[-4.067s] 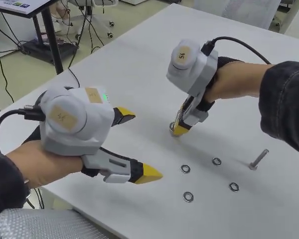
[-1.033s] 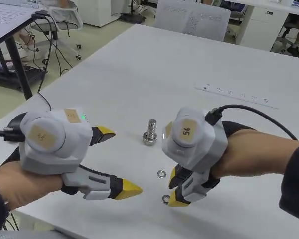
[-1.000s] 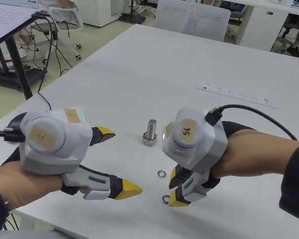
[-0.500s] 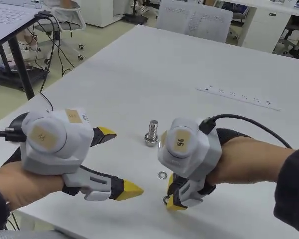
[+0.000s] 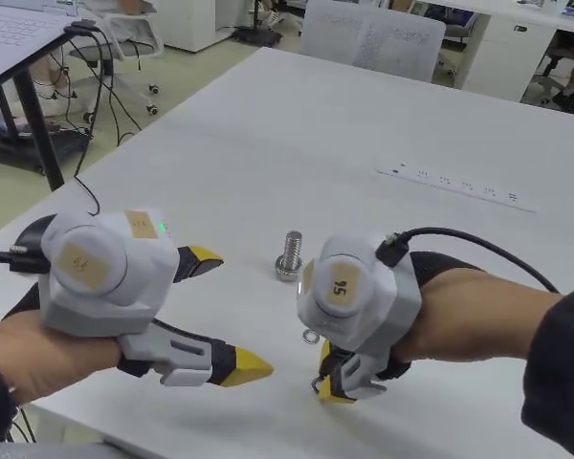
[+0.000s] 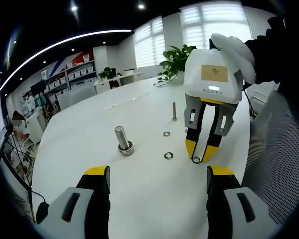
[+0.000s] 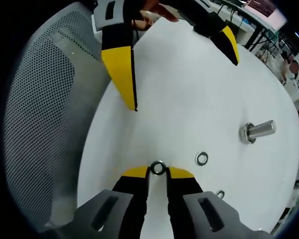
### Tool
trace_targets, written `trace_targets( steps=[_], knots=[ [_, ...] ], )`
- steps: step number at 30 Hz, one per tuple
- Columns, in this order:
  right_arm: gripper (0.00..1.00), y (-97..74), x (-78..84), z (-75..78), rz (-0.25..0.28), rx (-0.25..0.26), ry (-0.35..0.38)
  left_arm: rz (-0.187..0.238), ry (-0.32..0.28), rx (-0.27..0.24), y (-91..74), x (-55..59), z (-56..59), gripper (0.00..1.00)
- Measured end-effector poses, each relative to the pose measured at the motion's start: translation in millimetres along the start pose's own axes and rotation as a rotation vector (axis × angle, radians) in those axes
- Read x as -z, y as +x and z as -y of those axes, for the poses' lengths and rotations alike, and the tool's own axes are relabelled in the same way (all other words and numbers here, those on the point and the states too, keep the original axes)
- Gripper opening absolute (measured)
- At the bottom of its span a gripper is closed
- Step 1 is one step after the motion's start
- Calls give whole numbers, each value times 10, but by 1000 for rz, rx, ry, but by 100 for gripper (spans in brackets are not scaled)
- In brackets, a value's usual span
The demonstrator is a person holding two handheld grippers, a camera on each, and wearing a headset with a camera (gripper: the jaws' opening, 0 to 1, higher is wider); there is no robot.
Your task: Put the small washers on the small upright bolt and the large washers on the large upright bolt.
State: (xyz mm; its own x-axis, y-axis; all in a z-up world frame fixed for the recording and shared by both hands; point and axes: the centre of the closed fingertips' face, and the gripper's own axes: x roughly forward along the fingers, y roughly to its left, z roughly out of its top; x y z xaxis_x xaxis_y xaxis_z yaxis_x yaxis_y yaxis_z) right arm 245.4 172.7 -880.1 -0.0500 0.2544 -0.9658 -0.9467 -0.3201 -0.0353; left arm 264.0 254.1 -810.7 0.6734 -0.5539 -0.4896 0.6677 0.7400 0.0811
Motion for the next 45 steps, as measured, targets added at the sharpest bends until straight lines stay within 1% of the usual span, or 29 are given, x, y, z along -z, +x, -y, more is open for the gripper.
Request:
trace_targets(
  steps=[7,14,18,23,26,29,32,36,42,45],
  knots=[
    [14,4,-15,-17,-12,-1,2,5,0,1,-14,2,-1,79],
    [13,4,-27,-14,-2,-9,11,1,3,5,-30,17,6,79],
    [13,0,-31,-5,10,-14,33,-6,8,11,-31,29,17,79],
    [13,-22,6,9,4,-14,38,-11,10,18,-21,38,29,79],
    [13,-71,28,33,5,-16,50,-15,17,27,-10,39,45,79],
    [13,-129,32,55,20,-15,70,-24,31,41,0,44,73,79],
    [13,-215,56,91,28,0,86,-34,42,55,9,61,98,79],
    [13,-325,97,144,41,20,109,-33,47,66,22,51,115,79],
    [13,-476,238,233,37,59,140,-24,47,85,54,22,145,79],
    [13,-592,330,290,35,86,163,-19,45,95,72,9,153,79]
  ],
)
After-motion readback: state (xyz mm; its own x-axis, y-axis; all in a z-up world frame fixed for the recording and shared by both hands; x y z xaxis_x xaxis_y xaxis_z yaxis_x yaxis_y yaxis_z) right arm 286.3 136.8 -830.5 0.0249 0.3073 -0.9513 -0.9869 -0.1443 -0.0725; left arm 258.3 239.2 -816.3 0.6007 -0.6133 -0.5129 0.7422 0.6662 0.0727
